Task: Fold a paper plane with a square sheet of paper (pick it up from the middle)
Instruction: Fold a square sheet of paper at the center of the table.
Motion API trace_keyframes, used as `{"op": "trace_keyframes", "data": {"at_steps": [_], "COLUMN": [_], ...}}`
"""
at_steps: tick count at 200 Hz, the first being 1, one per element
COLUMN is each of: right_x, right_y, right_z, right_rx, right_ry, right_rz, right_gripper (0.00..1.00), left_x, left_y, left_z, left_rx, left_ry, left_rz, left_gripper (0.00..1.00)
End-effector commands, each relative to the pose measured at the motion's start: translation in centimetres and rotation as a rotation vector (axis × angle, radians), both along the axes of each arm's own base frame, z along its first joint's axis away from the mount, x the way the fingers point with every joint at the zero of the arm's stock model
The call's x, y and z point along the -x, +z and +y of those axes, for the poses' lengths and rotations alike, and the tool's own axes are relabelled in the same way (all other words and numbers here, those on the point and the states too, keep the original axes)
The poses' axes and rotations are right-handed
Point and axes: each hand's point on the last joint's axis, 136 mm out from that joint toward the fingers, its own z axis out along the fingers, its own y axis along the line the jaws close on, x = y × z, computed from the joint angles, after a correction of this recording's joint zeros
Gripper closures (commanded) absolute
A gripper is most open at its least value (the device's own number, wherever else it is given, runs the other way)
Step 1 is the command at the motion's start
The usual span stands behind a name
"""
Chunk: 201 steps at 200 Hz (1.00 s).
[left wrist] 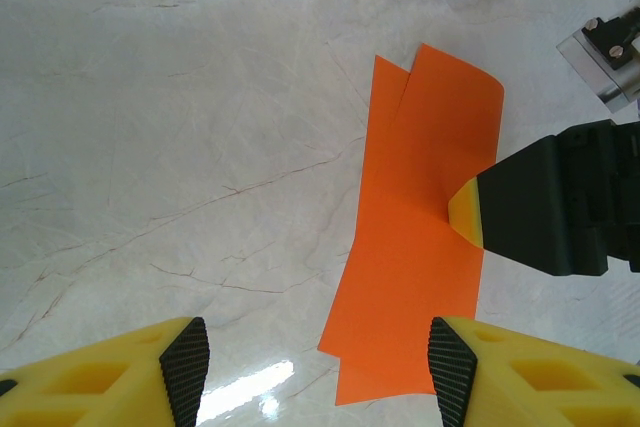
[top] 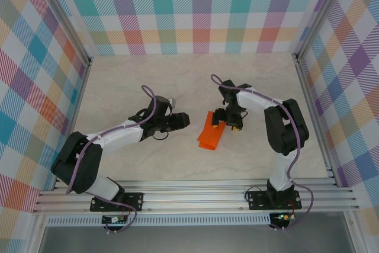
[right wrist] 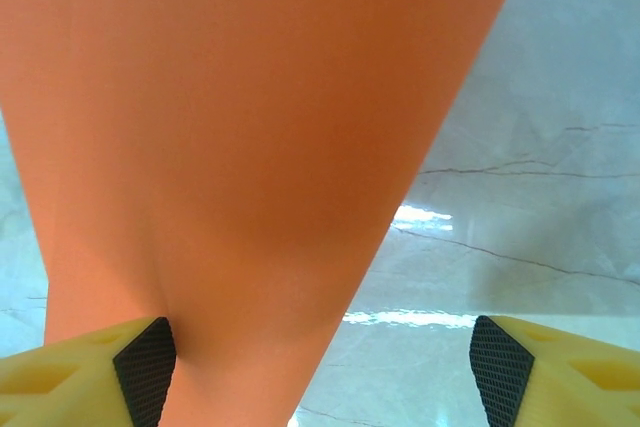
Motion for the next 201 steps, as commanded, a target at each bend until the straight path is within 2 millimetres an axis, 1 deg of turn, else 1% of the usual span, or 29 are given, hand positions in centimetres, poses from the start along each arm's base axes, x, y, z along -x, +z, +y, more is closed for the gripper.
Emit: {"op": "trace_keyframes", "data": {"at_steps": [1,25,45,90,111,156,182,201], "right_x": [-0.1,0.1,0.3,0.5,0.3,0.0,0.4,0.6], "right_y": [0.5,0.2,0.5,0.7,0.4,-0.2,-0.6,-0.6], "right_z": [0.8,1.3,1.8,1.6,1.2,1.4,1.2,1.2], "right_rx": [-0.027,-0.04,-0.077,-0.07,-0.04,-0.041,-0.033,-0.033], "right_ry": [0.035,0.077,0.109,0.17,0.161,0.148,0.159,0.175], "right_rz": [0.005,0.014,0.004,-0.001,0.006,0.019,0.036,0.037], "right_gripper": [0.19,0.19,0.19,0.2,0.2,0.2,0.2,0.21], "left_x": [-0.1,-0.1,0.0,0.1,0.2,0.2,0.3,0.3], "left_y": [0.7,0.7,0.6,0.6,0.5,0.5,0.4,0.4], "left_z": [-0.9,-0.9,-0.8,-0.7,-0.7,-0.6,-0.6,-0.6], "left_rx": [0.006,0.006,0.004,0.001,0.001,0.0,0.0,-0.001], "left_ry": [-0.028,-0.029,-0.028,-0.026,-0.026,-0.027,-0.03,-0.033], "left_rz": [-0.029,-0.028,-0.029,-0.029,-0.028,-0.028,-0.027,-0.025], "left_gripper": [0.38,0.38,0.38,0.38,0.38,0.38,0.38,0.38]}}
